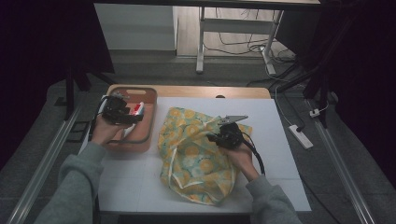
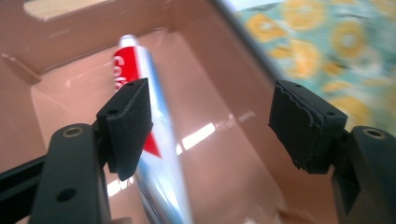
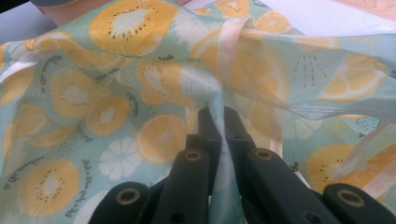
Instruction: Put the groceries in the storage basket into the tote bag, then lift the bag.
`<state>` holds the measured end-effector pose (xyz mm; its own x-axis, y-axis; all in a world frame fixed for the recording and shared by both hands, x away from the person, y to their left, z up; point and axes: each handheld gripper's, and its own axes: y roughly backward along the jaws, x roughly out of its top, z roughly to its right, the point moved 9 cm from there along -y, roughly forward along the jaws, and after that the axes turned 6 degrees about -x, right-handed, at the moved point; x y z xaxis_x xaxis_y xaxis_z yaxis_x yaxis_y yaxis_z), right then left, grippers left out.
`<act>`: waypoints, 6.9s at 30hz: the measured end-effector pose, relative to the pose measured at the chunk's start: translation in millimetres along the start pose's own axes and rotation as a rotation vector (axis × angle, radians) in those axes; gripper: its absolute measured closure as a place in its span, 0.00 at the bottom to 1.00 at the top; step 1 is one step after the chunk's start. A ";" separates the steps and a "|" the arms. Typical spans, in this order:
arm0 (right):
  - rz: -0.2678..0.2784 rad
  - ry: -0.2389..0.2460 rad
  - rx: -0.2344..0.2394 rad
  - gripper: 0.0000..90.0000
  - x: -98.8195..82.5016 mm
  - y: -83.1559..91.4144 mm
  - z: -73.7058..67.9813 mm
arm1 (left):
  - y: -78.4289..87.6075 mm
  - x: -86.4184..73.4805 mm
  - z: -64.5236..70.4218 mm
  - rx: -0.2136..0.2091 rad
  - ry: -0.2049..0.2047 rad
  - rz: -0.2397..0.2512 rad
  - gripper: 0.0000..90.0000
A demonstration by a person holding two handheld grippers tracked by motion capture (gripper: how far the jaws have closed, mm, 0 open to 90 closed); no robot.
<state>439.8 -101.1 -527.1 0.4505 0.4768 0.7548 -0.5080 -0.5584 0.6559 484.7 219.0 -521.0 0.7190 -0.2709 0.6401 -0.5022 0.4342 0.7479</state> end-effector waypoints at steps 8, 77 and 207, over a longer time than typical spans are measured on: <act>-0.008 0.000 0.009 1.00 -2.1 -0.8 -0.9 | -23.5 -0.4 -35.2 0.071 0.067 -0.099 0.30; 0.029 -0.021 0.019 1.00 3.5 -2.1 2.5 | 84.7 20.6 123.9 -0.326 -0.334 0.016 0.83; 0.075 -0.098 -0.072 0.43 -59.2 103.9 16.3 | -8.8 -54.5 175.6 -0.311 -0.269 -0.051 0.37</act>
<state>372.3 -198.4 -503.8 0.4774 0.3652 0.7992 -0.5928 -0.5376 0.5997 365.6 79.1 -531.6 0.5674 -0.4953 0.6578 -0.2709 0.6421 0.7172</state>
